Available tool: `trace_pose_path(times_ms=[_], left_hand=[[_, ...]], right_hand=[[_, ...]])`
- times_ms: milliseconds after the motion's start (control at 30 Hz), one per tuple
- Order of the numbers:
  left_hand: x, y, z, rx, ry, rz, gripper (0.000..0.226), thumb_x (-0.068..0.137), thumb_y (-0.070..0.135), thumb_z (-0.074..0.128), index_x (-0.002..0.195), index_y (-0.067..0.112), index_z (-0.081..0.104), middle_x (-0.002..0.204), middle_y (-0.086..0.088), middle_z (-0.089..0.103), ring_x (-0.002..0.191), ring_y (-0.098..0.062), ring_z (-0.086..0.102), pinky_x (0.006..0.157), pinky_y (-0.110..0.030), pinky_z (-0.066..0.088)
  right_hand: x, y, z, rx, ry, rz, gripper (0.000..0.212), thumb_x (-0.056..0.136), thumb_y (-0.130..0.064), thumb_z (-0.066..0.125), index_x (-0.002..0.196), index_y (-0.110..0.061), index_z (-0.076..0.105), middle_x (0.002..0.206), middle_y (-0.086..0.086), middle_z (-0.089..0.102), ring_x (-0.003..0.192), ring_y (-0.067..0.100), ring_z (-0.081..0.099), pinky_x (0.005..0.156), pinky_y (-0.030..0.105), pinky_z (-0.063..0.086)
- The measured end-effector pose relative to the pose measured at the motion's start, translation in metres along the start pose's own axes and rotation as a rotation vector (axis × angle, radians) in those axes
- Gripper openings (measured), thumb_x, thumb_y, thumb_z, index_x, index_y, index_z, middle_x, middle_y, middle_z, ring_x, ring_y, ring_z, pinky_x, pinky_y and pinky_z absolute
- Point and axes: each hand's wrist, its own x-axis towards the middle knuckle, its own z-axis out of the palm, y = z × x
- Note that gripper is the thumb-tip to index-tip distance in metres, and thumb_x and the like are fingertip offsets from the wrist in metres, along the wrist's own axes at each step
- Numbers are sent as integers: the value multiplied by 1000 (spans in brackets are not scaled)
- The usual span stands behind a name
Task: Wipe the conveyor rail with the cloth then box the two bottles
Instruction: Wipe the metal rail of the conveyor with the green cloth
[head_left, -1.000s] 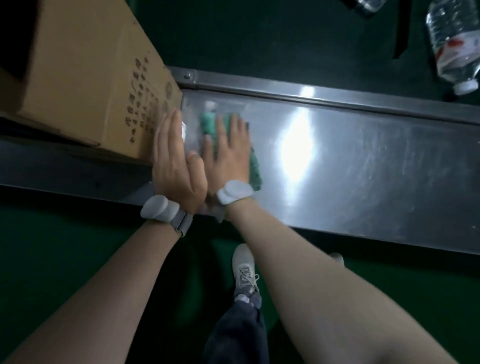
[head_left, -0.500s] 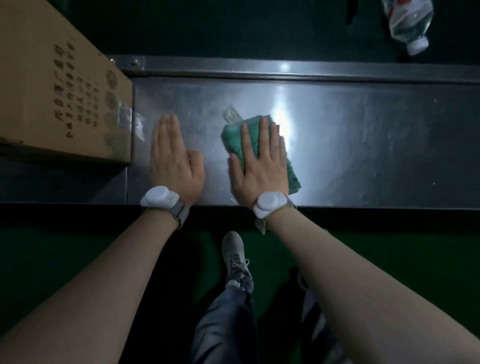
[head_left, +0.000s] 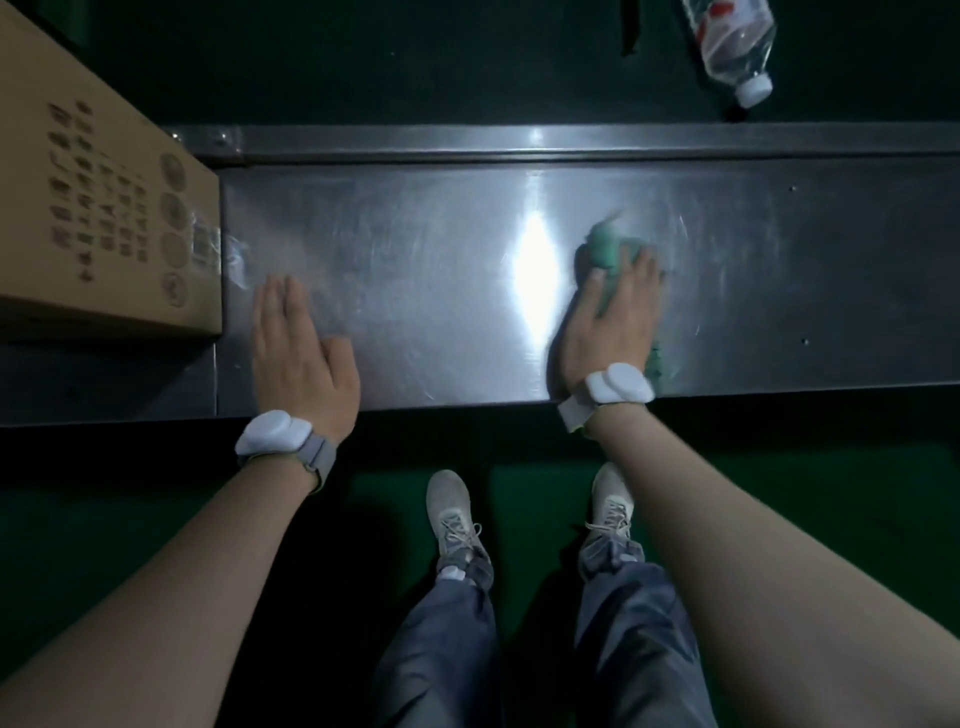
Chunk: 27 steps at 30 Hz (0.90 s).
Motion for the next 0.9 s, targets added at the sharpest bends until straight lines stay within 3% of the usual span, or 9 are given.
trace_pose_path(times_ms=[100, 200, 333, 400, 700, 900], left_hand=[[-6, 2, -6, -44, 62, -47, 69, 104, 25, 30, 168, 0, 24, 176, -21, 23, 164, -36, 21, 133, -44, 14], [-8, 4, -4, -62, 83, -60, 68, 104, 23, 31, 167, -1, 27, 175, -22, 27, 163, -35, 23, 134, -44, 15], [-7, 14, 8, -32, 77, -18, 68, 103, 24, 30, 165, -3, 29, 172, -26, 30, 161, -39, 27, 133, -48, 18], [-7, 24, 15, -21, 79, 11, 67, 103, 22, 32, 165, -4, 29, 171, -29, 31, 159, -43, 29, 132, -50, 20], [-9, 123, 52, -8, -10, 151, 72, 101, 25, 31, 167, -3, 24, 176, -24, 21, 164, -40, 18, 135, -50, 14], [-17, 200, 79, -11, -82, 214, 73, 101, 28, 33, 169, 3, 23, 178, -20, 17, 165, -37, 13, 134, -48, 14]], right_hand=[[-47, -49, 30, 28, -130, -189, 58, 114, -34, 45, 166, -8, 37, 175, 26, 25, 164, 43, 20, 136, 54, 15], [-90, -88, 60, -79, -309, -396, 64, 113, -48, 40, 170, -18, 32, 178, 25, 9, 167, 42, 4, 136, 54, 4], [-92, -75, 68, -216, -470, -577, 70, 114, -50, 33, 174, -20, 13, 179, 24, -7, 166, 42, -12, 134, 58, 0], [-82, -61, 60, -251, -469, -633, 70, 113, -50, 33, 173, -19, 15, 179, 23, -4, 167, 41, -8, 133, 57, 3], [-9, 46, -16, -287, -333, -559, 78, 109, -56, 43, 171, -14, 25, 178, 25, 10, 167, 43, 5, 135, 56, 6], [57, 153, -93, -361, -232, -468, 78, 109, -56, 42, 172, -13, 23, 179, 24, 11, 167, 42, 7, 135, 56, 11]])
